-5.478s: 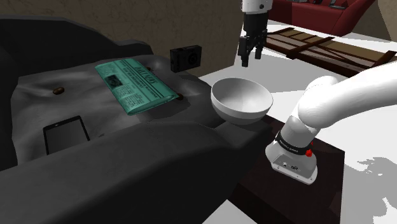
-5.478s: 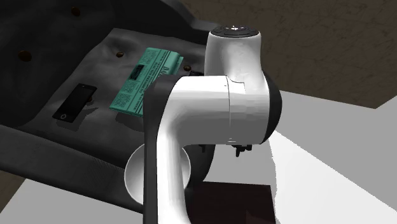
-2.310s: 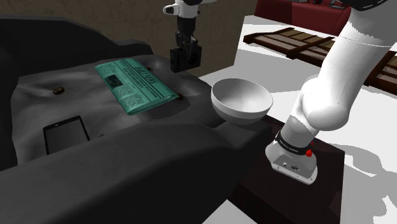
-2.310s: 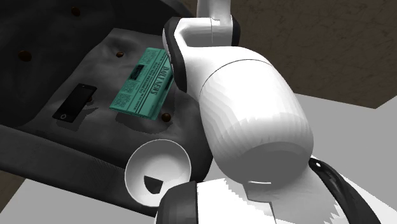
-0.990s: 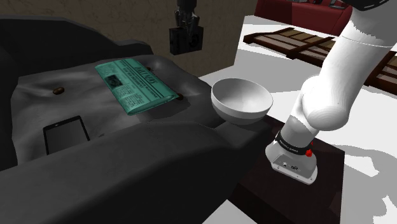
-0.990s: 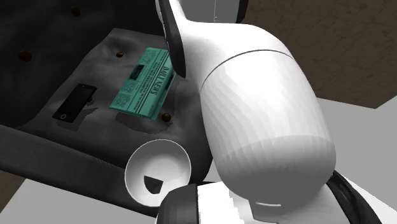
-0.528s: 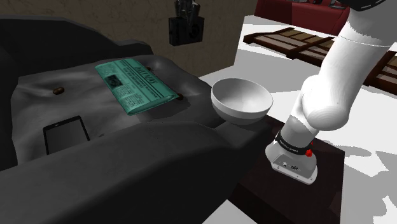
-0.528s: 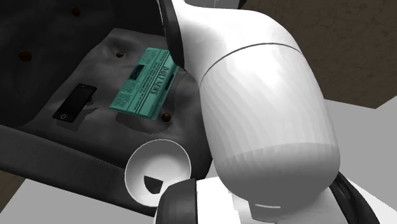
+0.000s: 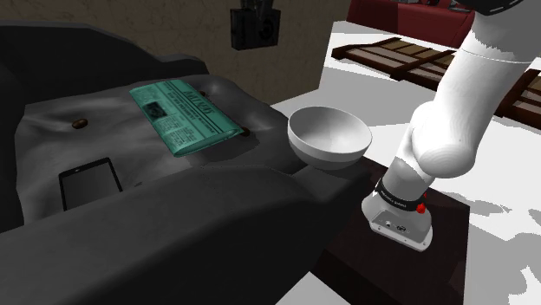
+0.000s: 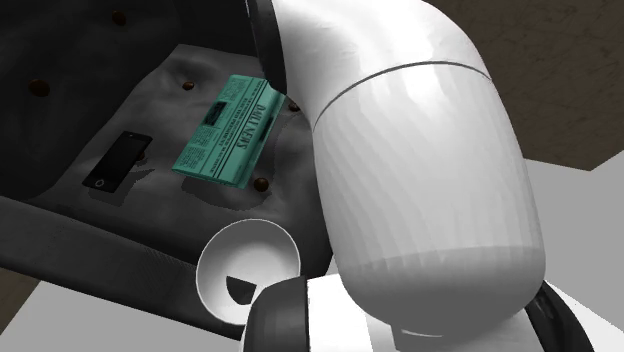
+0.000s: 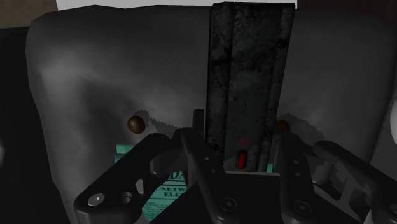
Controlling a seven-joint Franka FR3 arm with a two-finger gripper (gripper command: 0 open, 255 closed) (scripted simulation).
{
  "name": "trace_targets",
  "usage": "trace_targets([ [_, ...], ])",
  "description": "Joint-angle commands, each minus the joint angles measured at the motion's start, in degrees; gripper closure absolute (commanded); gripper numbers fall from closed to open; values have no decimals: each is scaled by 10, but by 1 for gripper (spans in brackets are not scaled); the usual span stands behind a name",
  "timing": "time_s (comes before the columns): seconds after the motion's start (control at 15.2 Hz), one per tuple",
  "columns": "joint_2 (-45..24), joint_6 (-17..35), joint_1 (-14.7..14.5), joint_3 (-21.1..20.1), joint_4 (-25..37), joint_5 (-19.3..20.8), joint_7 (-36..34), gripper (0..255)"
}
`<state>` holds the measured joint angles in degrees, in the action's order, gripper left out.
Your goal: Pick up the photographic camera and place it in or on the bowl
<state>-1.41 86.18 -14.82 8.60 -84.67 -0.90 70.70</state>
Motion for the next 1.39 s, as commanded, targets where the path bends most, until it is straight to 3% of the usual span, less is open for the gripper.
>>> trace_targets([
  [0.0,33,3,-7,-7,-36,5,-13,255],
  [0.59,213,7,-37,-56,-218,13,-94,255],
  [1.32,392,-40,-69,-134,-349,-27,-197,255],
])
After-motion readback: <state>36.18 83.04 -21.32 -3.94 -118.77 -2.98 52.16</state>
